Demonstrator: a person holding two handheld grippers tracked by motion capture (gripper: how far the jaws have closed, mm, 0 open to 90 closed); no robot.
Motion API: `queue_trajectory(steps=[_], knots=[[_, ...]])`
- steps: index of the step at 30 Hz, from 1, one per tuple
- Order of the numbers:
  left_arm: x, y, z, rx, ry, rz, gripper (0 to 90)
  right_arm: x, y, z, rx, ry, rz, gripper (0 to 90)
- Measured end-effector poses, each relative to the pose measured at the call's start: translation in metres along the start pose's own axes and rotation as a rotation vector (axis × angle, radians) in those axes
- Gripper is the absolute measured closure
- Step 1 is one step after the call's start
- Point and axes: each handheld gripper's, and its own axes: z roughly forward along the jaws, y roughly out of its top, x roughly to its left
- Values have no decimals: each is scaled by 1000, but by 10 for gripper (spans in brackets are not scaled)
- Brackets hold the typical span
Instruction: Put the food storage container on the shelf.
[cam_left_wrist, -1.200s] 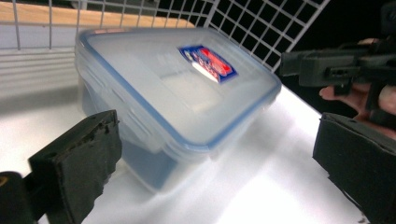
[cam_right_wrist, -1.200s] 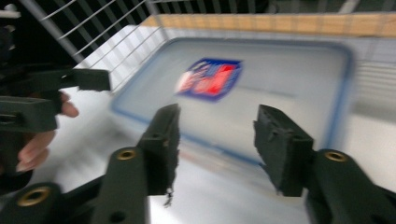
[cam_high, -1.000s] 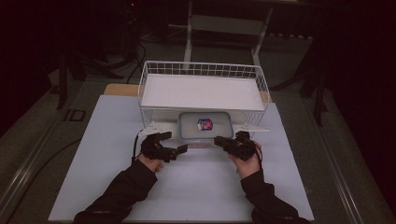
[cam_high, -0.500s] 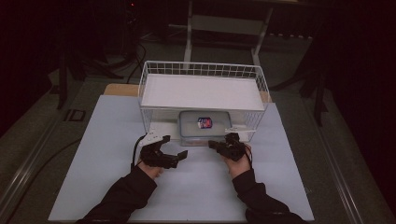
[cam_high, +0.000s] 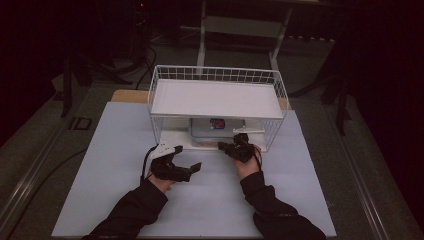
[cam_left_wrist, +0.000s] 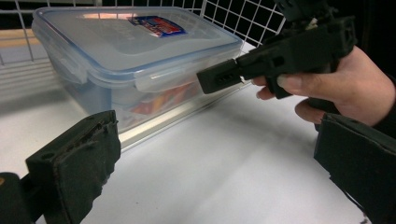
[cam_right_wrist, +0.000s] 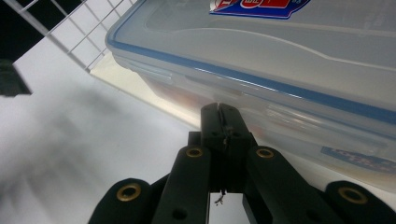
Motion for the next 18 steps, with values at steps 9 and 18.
queue_trajectory(steps=[9,18], knots=[[1,-2,-1,4,-1,1,5,-6,11,11,-16,-2,34,897],[2,-1,-3,5,2,4,5,-2,11,13,-17,21,40,852]])
